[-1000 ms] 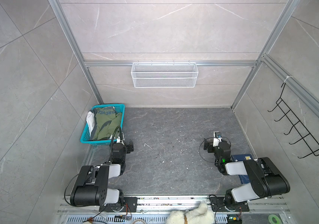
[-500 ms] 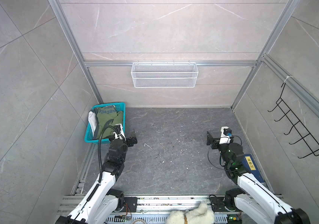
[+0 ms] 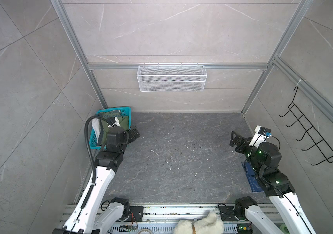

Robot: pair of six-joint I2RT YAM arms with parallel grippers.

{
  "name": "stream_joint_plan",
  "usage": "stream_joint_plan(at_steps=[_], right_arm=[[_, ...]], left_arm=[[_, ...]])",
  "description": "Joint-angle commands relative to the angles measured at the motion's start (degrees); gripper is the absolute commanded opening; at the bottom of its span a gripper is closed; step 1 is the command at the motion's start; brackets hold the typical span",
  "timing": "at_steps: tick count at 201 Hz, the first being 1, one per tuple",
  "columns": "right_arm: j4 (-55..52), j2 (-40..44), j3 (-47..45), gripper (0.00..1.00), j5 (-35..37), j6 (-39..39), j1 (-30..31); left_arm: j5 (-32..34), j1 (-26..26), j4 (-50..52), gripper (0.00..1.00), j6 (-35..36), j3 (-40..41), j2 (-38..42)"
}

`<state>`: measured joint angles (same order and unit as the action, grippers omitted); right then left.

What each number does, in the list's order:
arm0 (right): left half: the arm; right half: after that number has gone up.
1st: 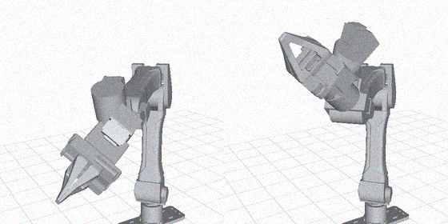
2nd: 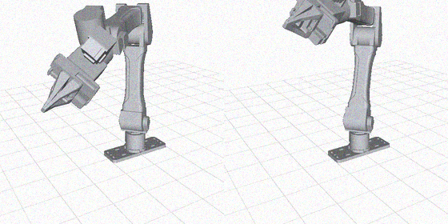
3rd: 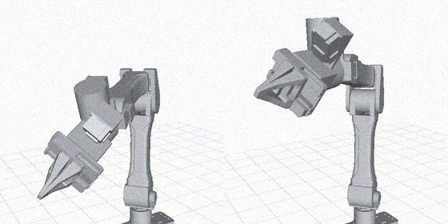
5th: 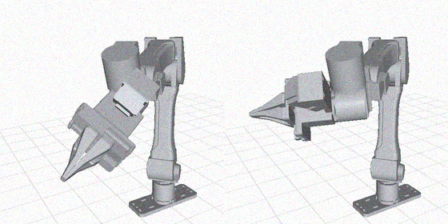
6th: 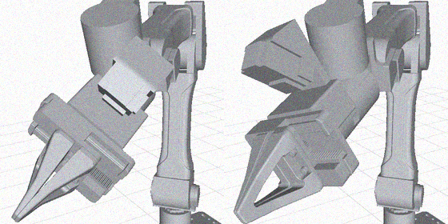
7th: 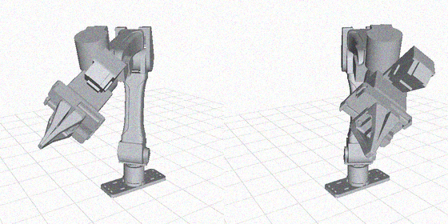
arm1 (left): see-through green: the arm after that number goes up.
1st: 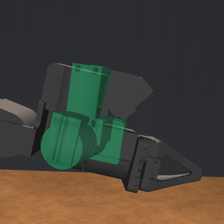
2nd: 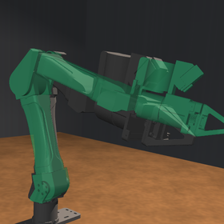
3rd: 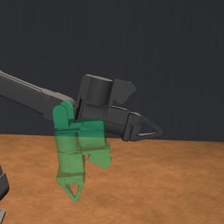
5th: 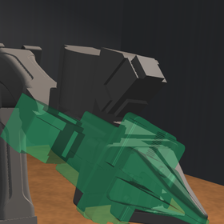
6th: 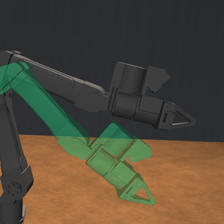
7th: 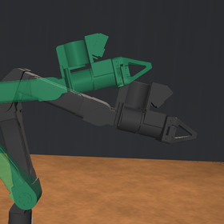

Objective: Fold and stack tank tops
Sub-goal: Pick up the tank top from the basket.

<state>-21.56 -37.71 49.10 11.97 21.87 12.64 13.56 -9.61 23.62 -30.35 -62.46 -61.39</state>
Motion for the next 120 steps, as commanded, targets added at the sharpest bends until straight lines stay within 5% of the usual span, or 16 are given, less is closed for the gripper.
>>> stream_joint_plan(at_steps=[1, 28, 43, 64, 120], right_arm=[[-7.4, 0.3, 1.8, 1.0, -5.1, 1.1, 0.1], [-9.8, 0.5, 2.1, 1.0, -7.7, 1.4, 0.1], [-10.7, 0.8, 1.5, 0.99, -8.7, 1.4, 0.1], [-10.7, 1.6, -0.2, 1.0, -9.0, 2.2, 0.1], [-12.3, 4.7, -2.3, 0.99, -12.2, 2.9, 0.1]], left_arm=[[3.6, 4.6, 12.0, 1.0, -2.0, -7.7, -8.2], [5.8, 8.7, 25.9, 1.0, -4.2, -21.9, -22.3], [3.1, 11.1, 25.6, 0.99, -4.0, -25.2, -27.9], [-1.9, 14.3, 24.8, 0.8, -4.4, -29.0, -34.4], [-2.7, 16.3, 23.5, 0.78, -5.8, -35.8, -46.8]])
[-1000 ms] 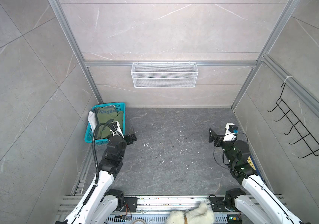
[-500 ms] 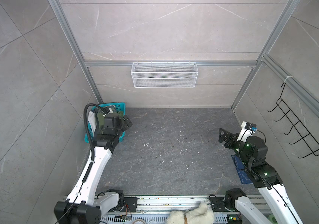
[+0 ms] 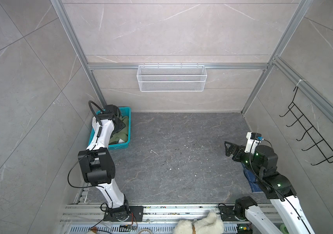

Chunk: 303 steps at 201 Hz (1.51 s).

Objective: Fold and stack tank tops
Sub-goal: Pick up the tank top from the basket.

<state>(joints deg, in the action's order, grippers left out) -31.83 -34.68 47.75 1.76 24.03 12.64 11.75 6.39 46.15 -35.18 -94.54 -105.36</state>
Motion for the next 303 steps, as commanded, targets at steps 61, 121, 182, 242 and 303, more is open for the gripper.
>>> stream_joint_plan(at_steps=[61, 121, 182, 242, 303], right_arm=[[-4.3, 3.8, -1.6, 0.99, -3.1, 0.2, 0.1], [-5.6, 3.7, -0.8, 0.99, -3.2, -0.1, 0.1], [-5.7, 1.7, -0.2, 1.0, -3.8, -0.5, 0.1], [-5.5, 0.0, 0.3, 1.0, -4.2, -0.6, 0.1], [-4.7, -0.8, -0.6, 1.0, -5.3, 0.3, 0.1]], left_arm=[[-1.2, 0.3, 2.0, 0.65, 2.8, -11.5, -13.5], [-5.6, 0.6, 2.2, 0.45, 3.5, -13.5, -16.8], [-9.1, 0.5, 2.7, 0.0, 2.6, -13.8, -4.6], [-13.3, -0.5, -2.3, 0.0, 0.3, -13.8, 17.6], [-16.3, -9.2, 0.4, 0.0, 7.2, -33.0, 21.8]])
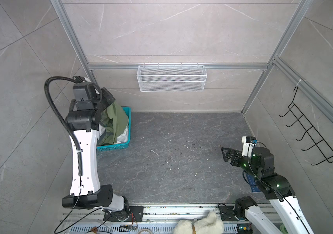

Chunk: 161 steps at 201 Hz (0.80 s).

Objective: Fold and stack tank tops
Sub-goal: Pick up the tank top from the basket, then place the tank top at the center of the table.

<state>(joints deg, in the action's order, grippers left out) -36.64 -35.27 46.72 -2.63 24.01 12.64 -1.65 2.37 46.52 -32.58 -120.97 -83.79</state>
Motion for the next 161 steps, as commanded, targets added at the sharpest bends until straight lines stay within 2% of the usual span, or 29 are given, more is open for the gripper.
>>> stream_joint_plan(at_steps=[1, 35, 60, 77, 100, 125, 137, 149, 156, 161], right_arm=[[0.1, -0.3, 0.4, 1.0, -0.9, 0.3, 0.1], [0.7, -0.5, -0.1, 1.0, -1.9, 1.4, 0.1], [0.0, -0.3, 0.3, 0.99, -1.3, 1.6, 0.1], [-1.1, 0.1, 1.2, 1.0, 0.3, 1.5, 0.1], [-3.3, 1.0, 3.1, 0.99, 4.8, 1.3, 0.1], [-7.5, 2.0, 5.6, 1.0, 13.4, 1.9, 0.1], [-9.1, 3.1, 6.4, 1.0, 17.3, 2.3, 0.1], [-9.8, 4.3, 6.6, 0.99, 19.9, 2.8, 0.1], [-9.9, 4.9, 6.4, 1.0, 20.8, 3.0, 0.1], [-9.9, 5.3, 6.3, 1.0, 21.1, 3.3, 0.1]], left_arm=[[-2.8, -5.5, 0.1, 0.0, 4.8, -6.9, 0.2], [-0.7, -18.5, 1.4, 0.0, 8.2, -19.9, -1.9], [-3.1, -26.0, -1.1, 0.0, 8.0, -19.7, -2.3], [-1.3, -33.6, -4.0, 0.0, 8.4, -14.4, -2.1], [0.4, -43.7, -11.2, 0.0, 8.3, -2.3, -2.5], [0.4, -50.3, -23.5, 0.0, 3.4, 14.7, -3.7], [-0.1, -52.3, -29.3, 0.08, 0.3, 20.8, -6.2], [-1.2, -54.5, -30.4, 0.12, -1.2, 21.7, -11.4], [-2.4, -55.7, -30.1, 0.21, -2.0, 20.9, -15.1], [-4.1, -56.3, -29.4, 0.31, -2.2, 19.7, -18.0]])
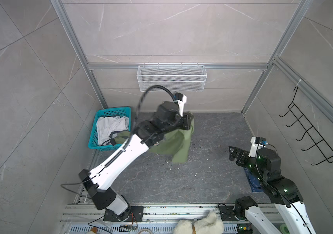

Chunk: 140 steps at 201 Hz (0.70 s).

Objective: Fold and stack tank tops
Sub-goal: Place the tank top at the center of the table.

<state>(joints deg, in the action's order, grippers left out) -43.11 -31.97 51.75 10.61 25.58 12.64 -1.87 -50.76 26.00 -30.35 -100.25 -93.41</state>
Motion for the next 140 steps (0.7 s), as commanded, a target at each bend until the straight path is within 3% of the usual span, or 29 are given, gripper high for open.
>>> stream_joint_plan(at_steps=[1, 16, 35, 53, 72, 99, 140], right_arm=[[-3.4, 2.1, 1.2, 1.0, 7.9, 1.7, 0.1], [-2.6, 2.3, 0.4, 1.0, 6.7, 1.7, 0.1], [-2.7, 0.5, 0.0, 0.99, 3.4, 1.3, 0.1], [-1.6, -1.9, -1.4, 1.0, -1.8, -0.3, 0.1], [0.3, -6.0, -3.1, 1.0, -7.5, -1.2, 0.1], [4.3, -13.5, -5.9, 0.99, -12.8, 0.3, 0.1], [13.7, -24.8, -9.8, 0.98, -17.2, 3.4, 0.2]], left_arm=[[-4.2, -3.3, -8.6, 0.33, -4.4, -1.4, -8.8], [-5.3, -4.1, -0.9, 0.53, -4.7, -7.1, -15.2], [4.2, -3.8, 9.1, 0.7, -4.5, -8.7, -15.4], [13.5, -3.1, 11.9, 0.78, -2.3, -2.2, -9.5], [18.6, 0.3, 12.4, 0.8, -4.1, 9.1, -0.4], [16.8, 13.0, 10.9, 0.8, -9.5, 26.6, 10.9], [13.7, 25.6, 7.8, 0.8, -7.2, 36.3, 15.2]])
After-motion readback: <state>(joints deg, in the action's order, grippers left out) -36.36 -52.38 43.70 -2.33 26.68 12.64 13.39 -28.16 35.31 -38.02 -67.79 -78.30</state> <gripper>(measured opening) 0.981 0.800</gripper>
